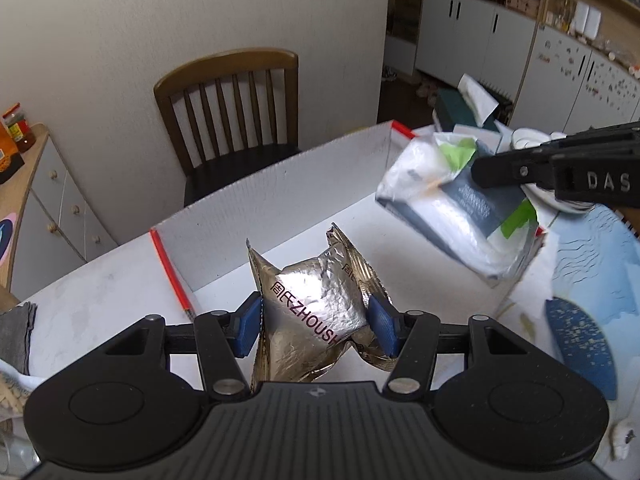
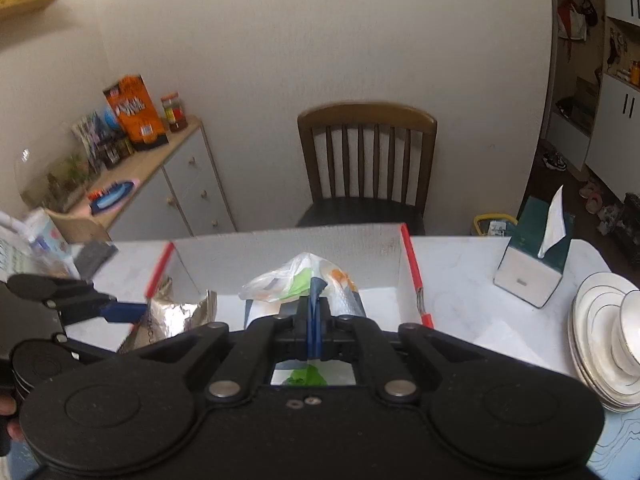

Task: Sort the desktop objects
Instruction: 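Carry the gold foil bag and wet-wipe pack into the red box with both tools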

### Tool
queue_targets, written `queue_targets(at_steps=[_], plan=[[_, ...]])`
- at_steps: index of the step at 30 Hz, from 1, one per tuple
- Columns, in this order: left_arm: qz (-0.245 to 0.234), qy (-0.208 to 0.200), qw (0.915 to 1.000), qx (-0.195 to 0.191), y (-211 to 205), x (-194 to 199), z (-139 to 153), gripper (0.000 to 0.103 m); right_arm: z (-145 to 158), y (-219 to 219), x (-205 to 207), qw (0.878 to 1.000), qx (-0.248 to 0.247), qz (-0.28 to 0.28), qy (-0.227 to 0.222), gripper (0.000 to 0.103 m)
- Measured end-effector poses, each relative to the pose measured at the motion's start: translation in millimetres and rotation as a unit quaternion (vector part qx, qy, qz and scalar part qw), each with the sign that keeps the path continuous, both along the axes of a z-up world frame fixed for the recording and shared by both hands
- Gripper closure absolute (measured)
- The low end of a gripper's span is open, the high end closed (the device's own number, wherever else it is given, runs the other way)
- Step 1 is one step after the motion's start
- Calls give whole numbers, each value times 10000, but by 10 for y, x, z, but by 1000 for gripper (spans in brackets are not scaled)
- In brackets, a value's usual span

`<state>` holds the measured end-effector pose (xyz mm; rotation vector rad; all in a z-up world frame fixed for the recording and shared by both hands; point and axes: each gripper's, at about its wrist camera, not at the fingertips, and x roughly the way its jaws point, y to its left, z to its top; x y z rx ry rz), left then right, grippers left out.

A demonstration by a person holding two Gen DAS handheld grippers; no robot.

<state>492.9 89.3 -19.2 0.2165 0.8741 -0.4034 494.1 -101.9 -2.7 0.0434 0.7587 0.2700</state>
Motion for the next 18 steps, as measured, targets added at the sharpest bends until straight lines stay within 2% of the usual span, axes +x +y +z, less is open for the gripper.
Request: queue_targets(at_steps=[10, 18], plan=[[-286, 481, 9973, 485, -189, 332, -415, 47, -499, 102, 239, 9985, -356, 0, 411, 102], [-470, 874, 9924, 730, -289, 497, -622, 47, -755, 127, 286, 9963, -481, 68, 703, 102]])
